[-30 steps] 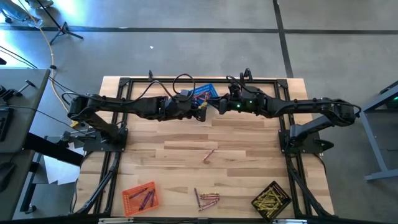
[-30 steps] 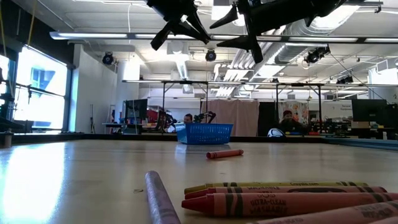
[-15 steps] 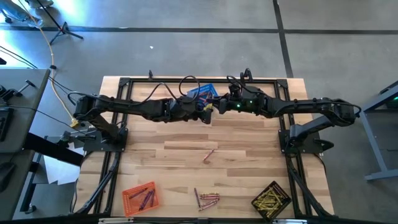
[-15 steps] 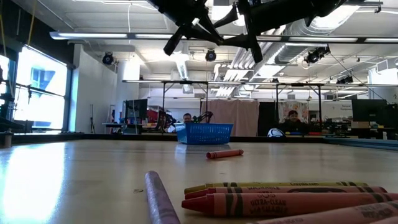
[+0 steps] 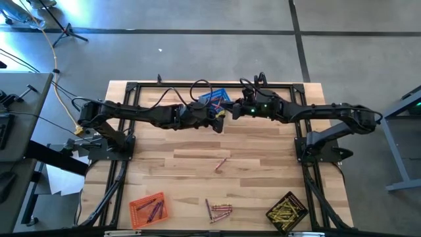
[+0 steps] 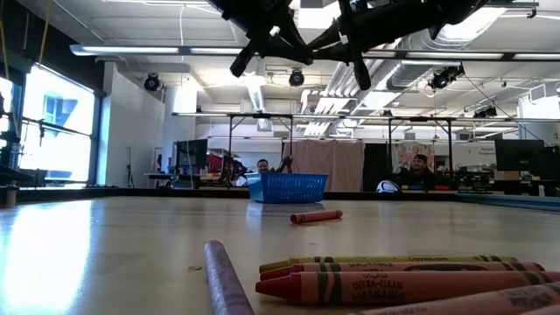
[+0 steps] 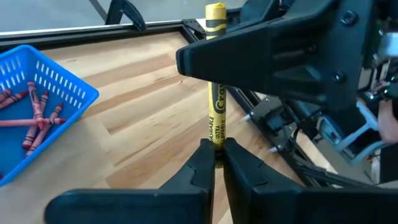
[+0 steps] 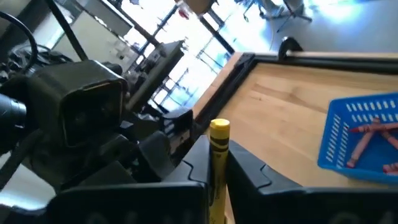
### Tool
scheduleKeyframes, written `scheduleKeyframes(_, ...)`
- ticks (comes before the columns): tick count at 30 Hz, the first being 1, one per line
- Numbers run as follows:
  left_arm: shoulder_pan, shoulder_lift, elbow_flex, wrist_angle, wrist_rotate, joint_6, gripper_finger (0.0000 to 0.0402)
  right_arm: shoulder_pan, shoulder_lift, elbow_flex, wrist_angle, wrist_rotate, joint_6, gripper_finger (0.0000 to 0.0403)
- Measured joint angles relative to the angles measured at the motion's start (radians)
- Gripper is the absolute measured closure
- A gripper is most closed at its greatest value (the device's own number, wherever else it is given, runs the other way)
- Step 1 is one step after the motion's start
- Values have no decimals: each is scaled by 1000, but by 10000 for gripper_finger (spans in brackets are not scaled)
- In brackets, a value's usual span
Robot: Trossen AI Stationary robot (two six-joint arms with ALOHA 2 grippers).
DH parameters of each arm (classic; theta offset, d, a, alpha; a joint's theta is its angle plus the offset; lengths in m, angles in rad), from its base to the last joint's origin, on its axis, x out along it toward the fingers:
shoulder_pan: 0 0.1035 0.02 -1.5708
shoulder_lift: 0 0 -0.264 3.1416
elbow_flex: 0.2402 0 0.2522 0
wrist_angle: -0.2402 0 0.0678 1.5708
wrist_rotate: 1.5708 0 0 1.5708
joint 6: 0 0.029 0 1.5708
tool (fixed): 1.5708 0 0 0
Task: Sort crayons
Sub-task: Put the yellow crayon into the black bin
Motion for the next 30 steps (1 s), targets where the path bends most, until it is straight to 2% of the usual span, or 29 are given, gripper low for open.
scheduleKeyframes(8,24,-4,0,-47,30,9,351,-93,-138,0,-303,-16,-93,391)
scheduleKeyframes(10,31,-4,0,-66,57,9,341,-117,-185,0,-427,-110,-124,391)
scheduleKeyframes(15,45,-4,0,-142,124,9,330,-98,-310,0,-841,-480,-185,391)
scheduleKeyframes(18,51,-4,0,-184,143,9,330,-6,-384,0,-1132,-591,-205,391)
scheduleKeyframes(21,53,-4,0,-214,143,8,332,139,-451,0,-1389,-598,-205,391)
scheduleKeyframes(23,53,-4,0,-223,143,7,334,256,-486,0,-1482,-598,-187,391)
scheduleKeyframes(25,51,-4,0,-223,143,-4,334,376,-510,0,-1500,-570,-168,391)
scheduleKeyframes(30,26,-4,0,-222,142,-43,334,647,-497,0,-1394,-390,-201,391)
